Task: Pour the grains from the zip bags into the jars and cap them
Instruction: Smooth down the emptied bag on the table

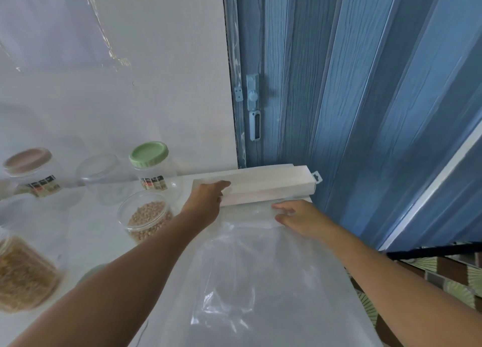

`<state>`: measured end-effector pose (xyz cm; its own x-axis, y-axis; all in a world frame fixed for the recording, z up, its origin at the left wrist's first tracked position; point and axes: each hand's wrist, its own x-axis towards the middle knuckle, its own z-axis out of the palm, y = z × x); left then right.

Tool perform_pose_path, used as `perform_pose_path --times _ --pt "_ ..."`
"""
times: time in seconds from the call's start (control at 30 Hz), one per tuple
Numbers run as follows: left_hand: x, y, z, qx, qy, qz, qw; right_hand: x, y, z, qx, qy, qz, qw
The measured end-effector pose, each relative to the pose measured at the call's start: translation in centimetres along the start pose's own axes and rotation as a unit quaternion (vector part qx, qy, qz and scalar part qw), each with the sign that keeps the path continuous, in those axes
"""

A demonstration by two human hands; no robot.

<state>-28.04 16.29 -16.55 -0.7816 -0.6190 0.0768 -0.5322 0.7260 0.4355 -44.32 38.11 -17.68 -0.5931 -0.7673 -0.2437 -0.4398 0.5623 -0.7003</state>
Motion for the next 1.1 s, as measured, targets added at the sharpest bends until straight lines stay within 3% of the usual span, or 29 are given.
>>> perform_pose_path --times 0.2,0.3,0.4,0.47,0.57,0.67,1.1 --pt "-0.4 -0.4 0.9 0.012 -0.028 -0.010 1.000 -3.2 -2.9 -1.8 -0.215 0.037 0.049 0.975" --pt "-1.5 0.7 -0.1 0.034 -0.040 0.030 0.998 -6.4 -5.4 -1.4 -0.185 0.033 -0.039 0.981" --pt "-6.0 2.1 -1.7 -0.079 -0.006 0.042 0.996 -9.2 -5.2 0.7 -0.158 -0.037 -0.075 0.984" --pt "-10.3 2.4 -2.2 -0.118 -0.043 0.060 0.990 -10.0 -4.0 2.0 -0.165 -0.078 -0.063 0.981" --pt "-14.9 1.0 -0.8 -0.013 -0.163 0.111 0.980 -10.3 -1.7 3.9 -0.224 -0.107 -0.063 0.967" --pt "-15.9 -0.9 1.4 0.077 -0.208 0.137 0.965 -10.5 0.3 5.4 -0.284 -0.116 -0.079 0.949" --pt "-16.5 -2.0 4.0 0.174 -0.201 0.140 0.954 -10.2 2.9 8.0 -0.319 -0.049 -0.108 0.940"
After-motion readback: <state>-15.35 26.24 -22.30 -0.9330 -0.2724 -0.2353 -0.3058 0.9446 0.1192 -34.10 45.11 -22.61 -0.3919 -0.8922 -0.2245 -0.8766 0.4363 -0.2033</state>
